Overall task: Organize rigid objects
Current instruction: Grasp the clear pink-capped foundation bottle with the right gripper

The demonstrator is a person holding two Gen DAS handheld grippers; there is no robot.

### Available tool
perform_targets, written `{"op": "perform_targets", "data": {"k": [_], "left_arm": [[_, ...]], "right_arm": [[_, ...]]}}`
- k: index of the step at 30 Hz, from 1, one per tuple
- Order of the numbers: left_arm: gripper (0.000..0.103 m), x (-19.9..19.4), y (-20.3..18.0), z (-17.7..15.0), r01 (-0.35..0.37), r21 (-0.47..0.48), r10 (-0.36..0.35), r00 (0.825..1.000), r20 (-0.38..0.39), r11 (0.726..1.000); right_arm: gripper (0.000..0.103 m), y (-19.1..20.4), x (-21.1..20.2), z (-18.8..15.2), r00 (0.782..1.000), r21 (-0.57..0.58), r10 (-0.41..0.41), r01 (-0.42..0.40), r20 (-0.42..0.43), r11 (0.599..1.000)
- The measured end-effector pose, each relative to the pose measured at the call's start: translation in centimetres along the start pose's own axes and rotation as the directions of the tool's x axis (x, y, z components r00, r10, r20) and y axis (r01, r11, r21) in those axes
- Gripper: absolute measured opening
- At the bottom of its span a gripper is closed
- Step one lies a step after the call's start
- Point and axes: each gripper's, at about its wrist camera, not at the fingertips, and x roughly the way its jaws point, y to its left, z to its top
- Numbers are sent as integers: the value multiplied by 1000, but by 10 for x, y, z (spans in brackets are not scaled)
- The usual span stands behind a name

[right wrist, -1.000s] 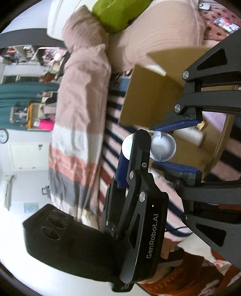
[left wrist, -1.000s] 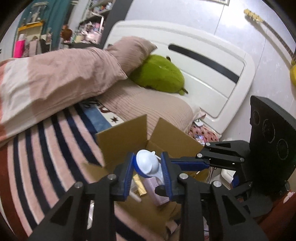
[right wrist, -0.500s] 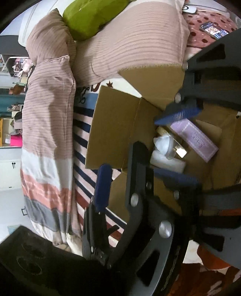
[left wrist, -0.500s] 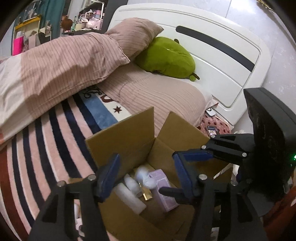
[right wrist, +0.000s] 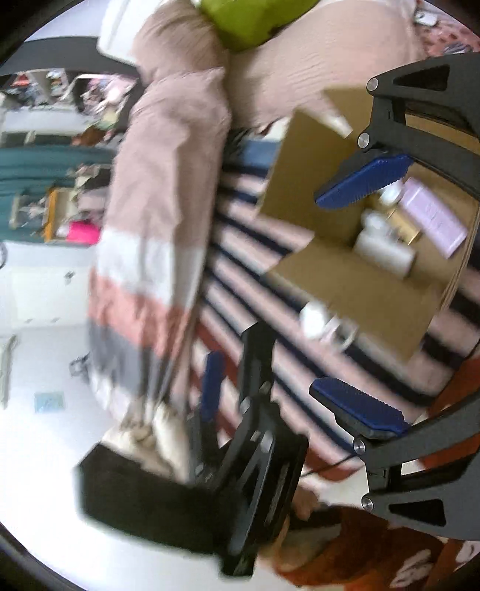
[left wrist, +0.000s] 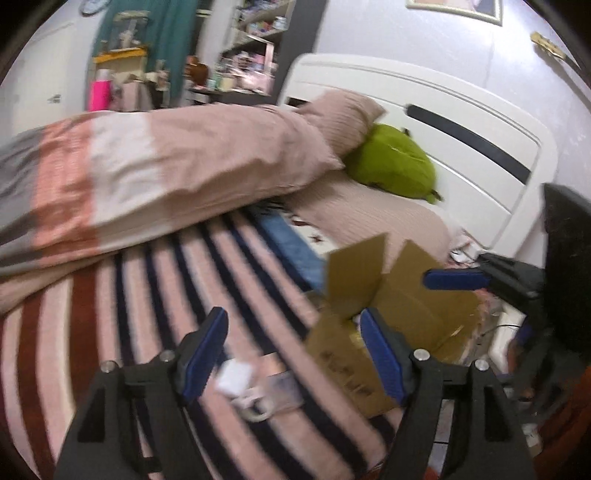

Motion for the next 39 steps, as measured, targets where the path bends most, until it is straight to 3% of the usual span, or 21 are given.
{"op": "perform_targets", "data": {"k": [5,11,14,19,23,26,31,32,33,38,39], "left_arm": [[76,-34,48,-30,-81,-71,84,995,51,994],[76,-54,96,-74,-130,-147,141,988,66,980],[76,-53,109,-94,-140,-167,151,987,54,976],[76,-44,124,-120,-135,-188,143,989,28,973],[77,-33,130,-133,-116,-200,120,993,8,973],[77,-27,131,-136,-106,-204,108,994,0,973],[77,-23,132,-137,-93,-203,96,995,2,975],[77,-23,132,-136,-90,-204,93,996,2,975],[77,-22,132,-137,-89,-204,91,996,0,975],[77,-22,129,-136,-87,-195,88,996,-2,977],[77,-22,128,-135,-83,-193,85,996,0,978]], "right_arm": [[92,53,24,8,996,-80,87,-87,-3,993],[92,87,87,-17,981,-66,129,-139,-143,988],[92,83,112,-38,975,-19,99,-105,-199,994],[92,58,148,-75,963,30,-35,45,-268,999],[80,38,172,-90,941,21,-132,146,-312,989],[65,28,187,-93,926,-12,-183,190,-331,982],[63,22,198,-92,919,-28,-202,205,-338,978],[56,21,198,-91,920,-30,-208,210,-333,977],[37,22,197,-91,918,-41,-226,225,-326,974],[36,28,190,-91,930,-5,-139,145,-339,989],[36,31,187,-92,935,12,-92,102,-343,995]]}}
